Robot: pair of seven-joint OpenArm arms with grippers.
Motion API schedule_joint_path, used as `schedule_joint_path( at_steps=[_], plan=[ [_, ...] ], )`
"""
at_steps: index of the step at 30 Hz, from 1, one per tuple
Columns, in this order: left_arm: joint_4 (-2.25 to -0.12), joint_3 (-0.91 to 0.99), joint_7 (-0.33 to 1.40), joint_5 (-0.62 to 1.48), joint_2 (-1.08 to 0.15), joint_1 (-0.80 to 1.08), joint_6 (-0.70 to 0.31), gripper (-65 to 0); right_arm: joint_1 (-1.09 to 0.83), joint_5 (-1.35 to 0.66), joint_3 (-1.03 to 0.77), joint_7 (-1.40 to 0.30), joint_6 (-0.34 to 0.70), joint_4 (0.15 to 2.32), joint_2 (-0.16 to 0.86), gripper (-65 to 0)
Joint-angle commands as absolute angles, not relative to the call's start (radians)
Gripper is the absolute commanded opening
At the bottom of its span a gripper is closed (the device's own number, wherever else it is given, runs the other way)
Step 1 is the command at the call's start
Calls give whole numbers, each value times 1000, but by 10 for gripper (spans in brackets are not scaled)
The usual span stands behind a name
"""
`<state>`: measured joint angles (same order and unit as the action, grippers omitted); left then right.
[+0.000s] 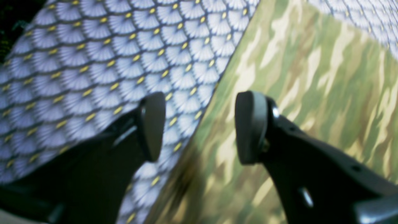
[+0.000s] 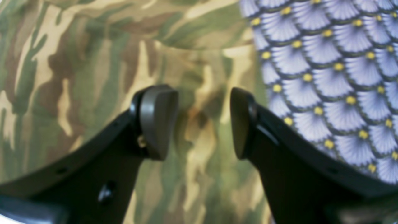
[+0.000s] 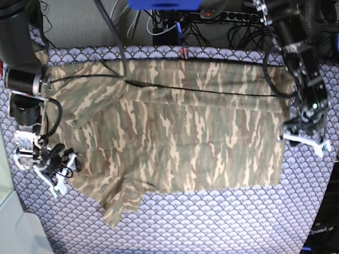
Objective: Fold the T-shirt properly
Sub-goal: 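Move both grippers out to the shirt's side edges, then grasp the shirt's side edges with both grippers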
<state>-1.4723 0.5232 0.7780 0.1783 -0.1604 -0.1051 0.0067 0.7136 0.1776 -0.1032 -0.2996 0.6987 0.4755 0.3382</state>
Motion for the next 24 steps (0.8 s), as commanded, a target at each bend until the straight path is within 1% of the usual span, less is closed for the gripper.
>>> schedule_joint_path(
  at_steps=[1,4,8,9,16,17,21,24],
  plan=[
    [-1475,522,754,183,-173,-139,4,-298,759,162,-105,-257,698,496,351,-329],
    [-1443,522,754,183,-173,-170,1,-298,759,162,-108,-219,698,495,352,-329],
    [-1451,522,754,185,-173,-174,-2,-298,757,162,-111,-163,698,492,361,-329],
    [-1452,522,754,188,-173,-174,-2,-298,757,162,-111,-162,687,492,361,-329],
    [-1452,522,753,188,-173,-166,-4,-298,743,160,-114,-148,492,492,384,-329],
    [-1452,522,753,191,-173,-165,-4,-298,740,157,-114,-148,476,492,389,-328],
    [-1454,522,753,191,-171,-165,-4,-298,733,157,-114,-140,475,464,394,-328],
    [-1454,522,753,191,-160,-165,-4,-298,727,157,-114,-93,473,424,394,-328]
  ],
)
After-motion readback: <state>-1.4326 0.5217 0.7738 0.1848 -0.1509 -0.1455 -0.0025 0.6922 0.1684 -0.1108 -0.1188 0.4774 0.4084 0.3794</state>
